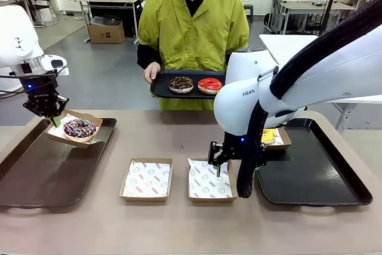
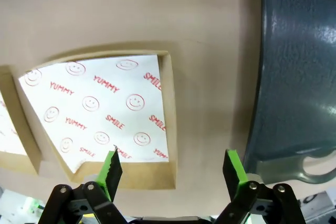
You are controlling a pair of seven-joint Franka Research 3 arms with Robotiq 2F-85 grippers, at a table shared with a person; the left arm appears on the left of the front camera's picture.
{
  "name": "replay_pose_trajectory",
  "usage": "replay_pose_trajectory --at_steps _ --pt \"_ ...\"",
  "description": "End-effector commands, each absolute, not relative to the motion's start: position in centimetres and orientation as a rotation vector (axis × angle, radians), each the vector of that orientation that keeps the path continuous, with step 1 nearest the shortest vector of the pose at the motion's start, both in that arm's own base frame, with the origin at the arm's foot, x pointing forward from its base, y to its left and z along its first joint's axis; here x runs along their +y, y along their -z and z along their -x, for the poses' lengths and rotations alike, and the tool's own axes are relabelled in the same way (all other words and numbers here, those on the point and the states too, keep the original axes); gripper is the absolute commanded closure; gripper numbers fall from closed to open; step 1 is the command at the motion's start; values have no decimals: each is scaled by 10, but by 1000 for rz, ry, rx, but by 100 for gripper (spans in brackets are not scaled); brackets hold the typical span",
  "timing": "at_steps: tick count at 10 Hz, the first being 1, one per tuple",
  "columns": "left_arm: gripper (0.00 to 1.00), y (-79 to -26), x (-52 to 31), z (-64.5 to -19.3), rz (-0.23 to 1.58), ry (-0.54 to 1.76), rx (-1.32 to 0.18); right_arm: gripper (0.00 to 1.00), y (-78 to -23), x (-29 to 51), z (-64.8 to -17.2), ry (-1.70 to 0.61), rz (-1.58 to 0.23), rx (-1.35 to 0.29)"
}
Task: Individually package the donuts and arrange them on the tray.
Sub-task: Place the picked Paper togo box on the Handle tray while simultaneously picking up another Paper togo box from the table with the other hand.
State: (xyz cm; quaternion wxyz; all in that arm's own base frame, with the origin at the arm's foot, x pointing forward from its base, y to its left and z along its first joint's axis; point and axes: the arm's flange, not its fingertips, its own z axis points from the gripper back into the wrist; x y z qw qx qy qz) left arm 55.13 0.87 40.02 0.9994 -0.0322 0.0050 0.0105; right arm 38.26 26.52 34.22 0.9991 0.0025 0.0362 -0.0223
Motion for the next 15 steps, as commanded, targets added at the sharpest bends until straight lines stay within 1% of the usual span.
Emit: replay_pose_trajectory --at_steps 1,3,9,15 --pt "99 -399 6 -554 76 -48 5 0 -336 264 -374 71 -62 10" --pt "99 -399 0 -555 69 -51 -3 0 -330 264 -375 63 -72 20" --pt "99 -379 -5 -580 47 -57 -3 0 -315 266 -382 35 -86 40" --pt "99 -377 -11 -584 -7 -34 -7 0 -307 267 -388 42 -84 64"
